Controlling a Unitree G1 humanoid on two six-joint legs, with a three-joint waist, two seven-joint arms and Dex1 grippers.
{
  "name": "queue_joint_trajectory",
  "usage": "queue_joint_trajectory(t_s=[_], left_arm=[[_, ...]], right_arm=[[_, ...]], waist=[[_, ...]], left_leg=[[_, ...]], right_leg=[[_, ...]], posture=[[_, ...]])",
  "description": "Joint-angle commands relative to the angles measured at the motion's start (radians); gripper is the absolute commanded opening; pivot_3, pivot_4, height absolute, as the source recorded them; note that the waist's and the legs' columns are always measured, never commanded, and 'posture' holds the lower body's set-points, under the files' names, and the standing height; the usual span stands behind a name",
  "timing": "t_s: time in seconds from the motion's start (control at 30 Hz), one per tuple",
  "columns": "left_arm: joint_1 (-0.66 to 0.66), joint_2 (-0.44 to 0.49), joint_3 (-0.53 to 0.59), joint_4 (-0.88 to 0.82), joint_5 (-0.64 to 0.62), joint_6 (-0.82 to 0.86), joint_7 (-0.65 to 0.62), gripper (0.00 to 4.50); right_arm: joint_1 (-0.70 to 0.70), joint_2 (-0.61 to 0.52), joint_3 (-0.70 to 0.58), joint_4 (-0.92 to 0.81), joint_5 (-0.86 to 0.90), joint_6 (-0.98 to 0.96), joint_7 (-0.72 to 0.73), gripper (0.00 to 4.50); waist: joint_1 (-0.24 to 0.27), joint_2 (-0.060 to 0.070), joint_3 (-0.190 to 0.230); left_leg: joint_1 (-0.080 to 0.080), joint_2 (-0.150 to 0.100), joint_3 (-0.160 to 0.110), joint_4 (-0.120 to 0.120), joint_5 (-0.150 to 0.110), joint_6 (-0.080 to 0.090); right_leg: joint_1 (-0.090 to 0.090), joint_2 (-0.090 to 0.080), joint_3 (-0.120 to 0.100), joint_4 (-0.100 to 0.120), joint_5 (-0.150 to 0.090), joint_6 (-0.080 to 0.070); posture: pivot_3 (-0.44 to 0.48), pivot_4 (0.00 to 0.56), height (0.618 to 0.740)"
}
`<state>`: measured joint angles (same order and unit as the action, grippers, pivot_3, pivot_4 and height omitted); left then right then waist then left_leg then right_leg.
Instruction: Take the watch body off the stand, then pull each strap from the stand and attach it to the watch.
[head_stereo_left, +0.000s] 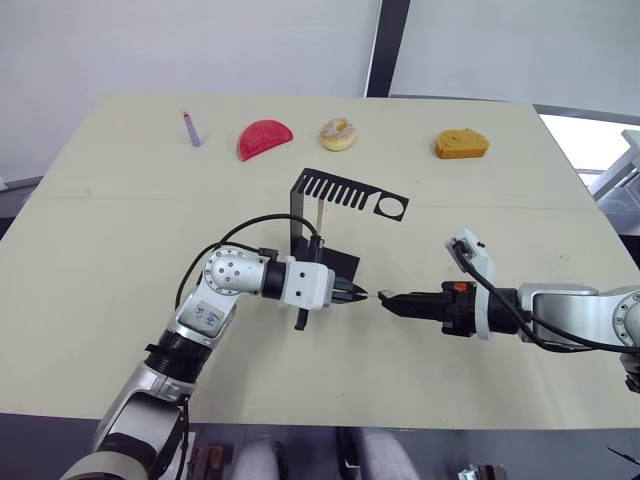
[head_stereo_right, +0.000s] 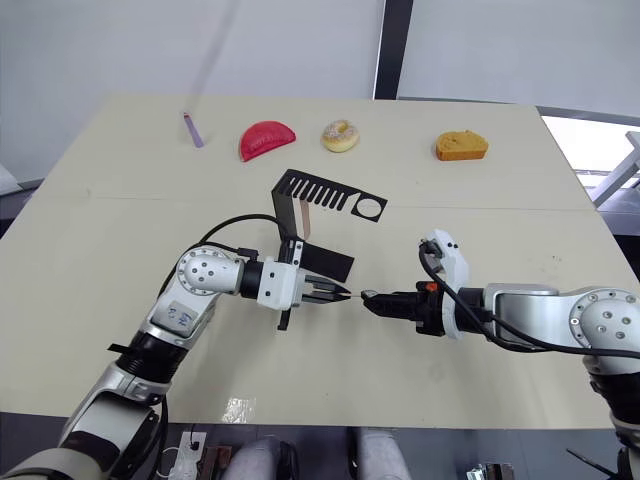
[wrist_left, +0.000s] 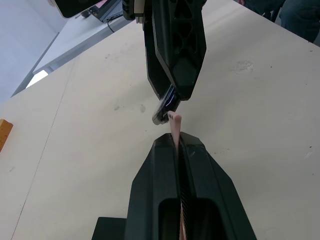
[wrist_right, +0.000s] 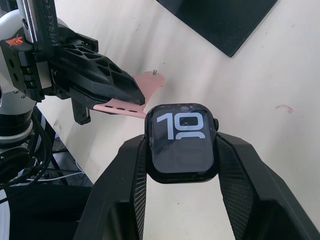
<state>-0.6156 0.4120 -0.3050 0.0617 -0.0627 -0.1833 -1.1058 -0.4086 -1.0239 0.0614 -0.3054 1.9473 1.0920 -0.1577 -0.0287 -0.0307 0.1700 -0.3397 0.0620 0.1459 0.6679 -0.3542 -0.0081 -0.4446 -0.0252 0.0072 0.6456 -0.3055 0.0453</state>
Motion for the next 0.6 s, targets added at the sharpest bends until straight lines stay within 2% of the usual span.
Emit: queue_joint_trajectory(t_s=[0.03,0.6], left_arm=[[-0.005,-0.004,0.0,-0.003,-0.008,-0.007,0.009,0.0],[-0.013,-0.014,0.001,-0.003,-0.014,-0.008,0.013,0.0]], right_arm=[[-0.008,-0.017,-0.036,-0.017,0.025,-0.003,0.03,1.51],[-0.004,-0.018,-0.034,-0.024,0.014,-0.003,0.028,1.51]], waist=[[0.0,0.0,0.0],[0.0,0.0,0.0]], left_leg=[[0.0,0.0,0.0,0.0,0.0,0.0],[0.0,0.0,0.0,0.0,0.0,0.0]], right_leg=[[0.0,0.0,0.0,0.0,0.0,0.0],[0.0,0.0,0.0,0.0,0.0,0.0]], posture=[[0.0,0.15,0.737],[0.0,0.15,0.737]])
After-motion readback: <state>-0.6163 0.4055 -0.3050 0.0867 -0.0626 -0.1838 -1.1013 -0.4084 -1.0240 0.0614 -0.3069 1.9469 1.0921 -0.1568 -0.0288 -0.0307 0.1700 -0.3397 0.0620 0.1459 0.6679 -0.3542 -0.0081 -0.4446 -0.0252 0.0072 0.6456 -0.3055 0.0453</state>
